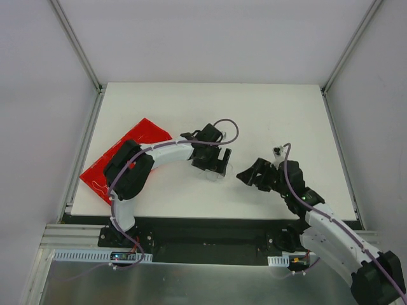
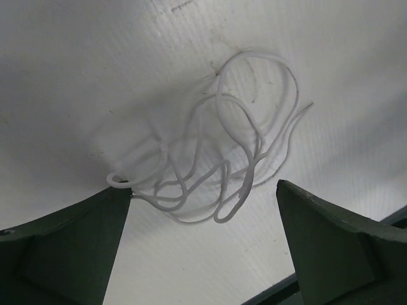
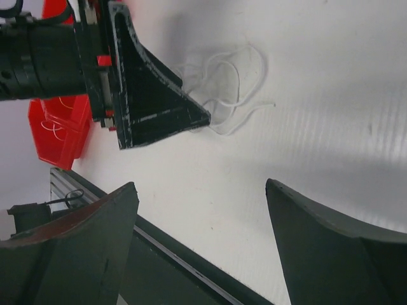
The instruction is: Untangle the cables
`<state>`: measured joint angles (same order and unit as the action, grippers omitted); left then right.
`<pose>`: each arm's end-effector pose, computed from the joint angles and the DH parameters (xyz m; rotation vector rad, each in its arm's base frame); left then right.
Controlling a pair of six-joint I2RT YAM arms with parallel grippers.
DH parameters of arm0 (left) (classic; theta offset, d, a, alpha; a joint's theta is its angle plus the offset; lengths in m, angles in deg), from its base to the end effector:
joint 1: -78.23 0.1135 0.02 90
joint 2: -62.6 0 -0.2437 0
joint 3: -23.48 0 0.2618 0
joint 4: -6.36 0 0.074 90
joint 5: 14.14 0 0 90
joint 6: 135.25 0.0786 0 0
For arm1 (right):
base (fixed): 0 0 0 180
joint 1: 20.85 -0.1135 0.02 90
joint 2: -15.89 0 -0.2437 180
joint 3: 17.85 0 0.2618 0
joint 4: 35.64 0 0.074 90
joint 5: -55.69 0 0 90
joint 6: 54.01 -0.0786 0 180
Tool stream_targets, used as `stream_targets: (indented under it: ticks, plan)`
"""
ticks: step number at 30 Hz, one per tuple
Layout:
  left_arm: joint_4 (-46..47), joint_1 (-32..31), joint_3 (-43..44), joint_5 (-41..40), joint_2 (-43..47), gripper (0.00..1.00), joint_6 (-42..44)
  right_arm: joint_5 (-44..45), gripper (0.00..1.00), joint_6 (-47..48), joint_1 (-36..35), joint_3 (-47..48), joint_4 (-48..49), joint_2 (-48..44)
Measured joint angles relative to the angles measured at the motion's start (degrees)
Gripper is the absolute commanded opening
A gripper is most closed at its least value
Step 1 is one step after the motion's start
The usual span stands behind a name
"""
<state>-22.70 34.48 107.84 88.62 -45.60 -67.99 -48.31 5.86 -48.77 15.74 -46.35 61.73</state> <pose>0.2961 -0.3074 0.1190 0.5753 2.5624 -0.7282 0.2071 0.1312 0.1742 -0.1281 2.0675 0.8852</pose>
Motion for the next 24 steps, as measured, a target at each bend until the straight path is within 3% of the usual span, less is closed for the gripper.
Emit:
stream_targets:
  ticks: [2, 4, 9, 13, 14, 18, 24]
  plan:
    - [-3.08, -1.55, 2.73, -3.78, -1.64, 0.91, -0.74, 0.70, 0.84, 0.42, 0.13, -2.19, -2.75, -5.64]
    - [-6.36, -3.21, 5.60, -8.09, -3.43, 0.78, -1.40, 1.86, 0.84, 1.03, 0.35, -3.39, -6.40, -10.54]
    - [-12.96, -6.08, 10.58, -19.47, -7.26, 0.33, -2.47, 4.90, 0.84, 3.19, 0.48, -3.39, -12.98, -17.20]
    - [-14.91, -6.73, 10.80, -25.53, -7.39, 0.04, -3.58, 6.93, 0.84, 4.68, 0.48, -3.34, -16.48, -18.10]
    - [-14.88, -6.88, 10.03, -26.95, -6.80, 0.00, -3.63, 7.32, 0.84, 4.94, 0.52, -3.34, -17.03, -18.03]
    - [-16.17, -6.69, 2.19, -30.21, -0.26, 0.00, -3.13, 8.94, 0.84, 5.84, 0.59, -3.37, -17.70, -16.87]
    - [-21.11, 0.50, -10.84, -31.45, 26.21, 0.00, -1.44, 9.29, 0.83, 4.17, 0.68, -4.68, -10.51, -10.40]
